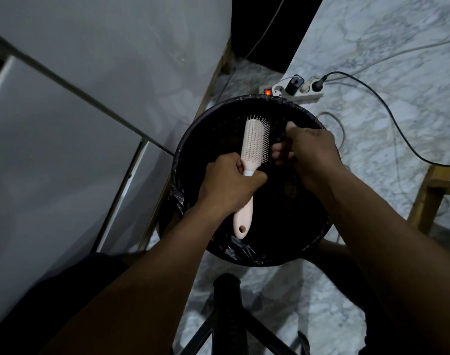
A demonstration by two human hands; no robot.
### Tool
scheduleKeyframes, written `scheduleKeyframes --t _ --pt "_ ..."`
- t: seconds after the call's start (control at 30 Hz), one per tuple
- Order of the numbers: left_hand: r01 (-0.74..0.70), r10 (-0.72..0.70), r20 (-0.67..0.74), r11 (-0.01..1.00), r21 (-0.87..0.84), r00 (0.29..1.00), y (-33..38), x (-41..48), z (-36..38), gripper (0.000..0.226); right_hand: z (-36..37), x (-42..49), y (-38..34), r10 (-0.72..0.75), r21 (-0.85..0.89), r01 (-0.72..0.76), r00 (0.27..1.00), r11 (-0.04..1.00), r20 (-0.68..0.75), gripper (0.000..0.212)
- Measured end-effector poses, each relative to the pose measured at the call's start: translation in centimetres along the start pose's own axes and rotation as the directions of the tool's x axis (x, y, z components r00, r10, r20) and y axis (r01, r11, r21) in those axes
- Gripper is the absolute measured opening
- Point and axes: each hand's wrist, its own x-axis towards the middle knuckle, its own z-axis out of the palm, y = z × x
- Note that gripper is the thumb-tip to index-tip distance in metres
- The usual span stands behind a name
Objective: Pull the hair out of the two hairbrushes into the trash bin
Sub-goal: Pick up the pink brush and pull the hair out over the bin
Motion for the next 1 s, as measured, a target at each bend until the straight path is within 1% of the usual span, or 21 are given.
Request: scheduleKeyframes --t 0.07,0.13,0.17,0.23,0.3,0.33,0.37,0.43,0.5,0.53,0.57,0.6,0.63,0.67,0.7,0.73,0.83,0.87,0.93,0.97,1.0 --pt "-0.011 0.011 0.002 1.0 0.015 1.0 0.0 -0.1 0.1 0.031 -0.1 -0.1 0.2 -0.014 -0.231 0.012 1.0 0.973 -0.008 0.052" --pt "-0.026 0.025 0.023 0.999 0.025 0.999 0.0 -0.1 0.2 0.03 0.1 -0.3 0.9 -0.031 -0.44 0.059 0.997 0.896 0.07 0.068" --pt "-0.027 0.026 0.035 0.999 0.024 0.999 0.0 -0.1 0.2 0.029 0.2 -0.4 1.1 -0.047 -0.493 0.102 0.991 0.864 0.121 0.07" --pt "-0.026 0.026 0.04 1.0 0.015 0.999 -0.1 -0.1 0.3 0.029 0.3 -0.4 1.2 -0.117 -0.519 0.211 0.971 0.828 0.209 0.062" --pt "-0.029 0.029 0.028 1.0 0.002 0.999 -0.1 0.0 0.2 0.03 0.1 -0.3 1.0 -0.166 -0.481 0.277 0.951 0.832 0.261 0.058" --pt "-0.027 0.027 0.023 1.0 -0.009 0.999 -0.1 0.0 0.2 0.031 0.0 -0.3 0.9 -0.166 -0.436 0.277 0.947 0.856 0.276 0.057" --pt "-0.022 0.022 0.02 1.0 -0.022 1.0 -0.1 0.2 0.2 0.031 0.0 -0.4 0.8 -0.143 -0.37 0.247 0.947 0.895 0.286 0.055" --pt "-0.01 0.011 0.016 0.999 -0.051 1.0 -0.1 0.5 0.1 0.031 0.2 -0.5 0.8 -0.026 -0.182 0.085 0.953 0.98 0.303 0.052" --pt "0.003 -0.003 0.007 0.997 -0.071 1.0 -0.3 0.6 0.2 0.03 0.6 -0.3 0.8 0.076 0.008 -0.082 0.947 0.997 0.311 0.049" --pt "0.012 -0.012 0.0 0.997 -0.073 1.0 -0.5 0.7 0.2 0.031 0.7 -0.1 0.6 0.098 0.073 -0.125 0.95 0.989 0.298 0.049" --pt "0.019 -0.02 -0.004 0.997 -0.069 1.0 -0.7 0.7 0.1 0.032 0.7 0.1 0.5 0.09 0.096 -0.119 0.961 0.988 0.263 0.049" --pt "0.023 -0.024 -0.004 0.998 -0.059 1.0 -0.8 0.7 0.1 0.033 0.7 0.3 0.5 0.043 0.048 -0.054 0.978 0.997 0.204 0.048" --pt "0.023 -0.023 -0.002 0.999 -0.044 1.0 -1.0 0.6 0.0 0.033 0.6 0.4 0.6 -0.04 -0.082 0.052 0.989 0.995 0.143 0.047" --pt "0.021 -0.021 -0.004 0.999 -0.026 1.0 -1.1 0.6 -0.1 0.034 0.4 0.6 0.9 -0.137 -0.241 0.158 0.985 0.958 0.103 0.043" --pt "0.018 -0.018 -0.009 1.0 -0.01 1.0 -1.1 0.5 -0.2 0.035 0.3 0.6 1.2 -0.211 -0.373 0.228 0.974 0.899 0.087 0.034" --pt "0.015 -0.015 -0.02 1.0 0.002 1.0 -1.2 0.3 -0.3 0.037 0.2 0.6 1.6 -0.239 -0.446 0.255 0.967 0.858 0.094 0.024" --pt "0.024 -0.022 -0.062 0.999 0.029 0.998 -1.6 -0.7 -0.8 0.044 0.3 -0.3 2.0 -0.232 -0.581 0.276 0.961 0.765 0.151 0.012" --pt "0.027 -0.024 -0.071 0.999 0.043 0.997 -1.8 -1.2 -1.1 0.046 0.3 -0.7 1.7 -0.224 -0.627 0.296 0.955 0.721 0.193 0.015" --pt "0.028 -0.021 -0.085 0.997 0.076 0.996 -1.8 -2.6 -1.8 0.049 0.1 -2.1 0.8 -0.163 -0.688 0.338 0.937 0.643 0.308 0.047" --pt "0.022 -0.013 -0.098 0.996 0.09 0.995 -1.4 -3.5 -2.5 0.049 -0.1 -3.2 -0.1 -0.129 -0.708 0.352 0.928 0.613 0.35 0.059" --pt "0.021 -0.009 -0.11 0.994 0.107 0.994 -1.0 -4.0 -3.1 0.05 -0.1 -3.9 -0.9 -0.099 -0.736 0.356 0.924 0.576 0.369 0.064"
